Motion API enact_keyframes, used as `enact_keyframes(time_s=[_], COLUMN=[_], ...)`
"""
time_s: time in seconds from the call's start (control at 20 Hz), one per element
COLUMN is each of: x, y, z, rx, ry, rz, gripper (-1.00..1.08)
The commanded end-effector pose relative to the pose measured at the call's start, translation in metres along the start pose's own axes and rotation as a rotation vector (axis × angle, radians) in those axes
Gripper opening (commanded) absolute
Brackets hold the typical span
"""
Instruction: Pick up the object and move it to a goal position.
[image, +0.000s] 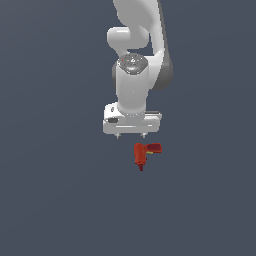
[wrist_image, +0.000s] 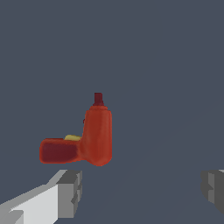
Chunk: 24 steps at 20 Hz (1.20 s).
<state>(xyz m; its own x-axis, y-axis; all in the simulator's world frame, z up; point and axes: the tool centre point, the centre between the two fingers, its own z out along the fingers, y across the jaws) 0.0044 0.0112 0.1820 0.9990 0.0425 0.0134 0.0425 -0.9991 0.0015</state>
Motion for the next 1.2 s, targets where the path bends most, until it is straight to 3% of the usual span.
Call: enact_keyframes(time_s=[0.0,0.7,1.15], x=[0.0,-0.001,0.0], y=[0.0,-0.006,-0.024], z=[0.0,0.009,0.021], rx=[0.0,0.014,0.049], ry=[0.0,-0.001,0.019], rz=[0.0,0.039,0.157], gripper=[1.08,1.08,1.08])
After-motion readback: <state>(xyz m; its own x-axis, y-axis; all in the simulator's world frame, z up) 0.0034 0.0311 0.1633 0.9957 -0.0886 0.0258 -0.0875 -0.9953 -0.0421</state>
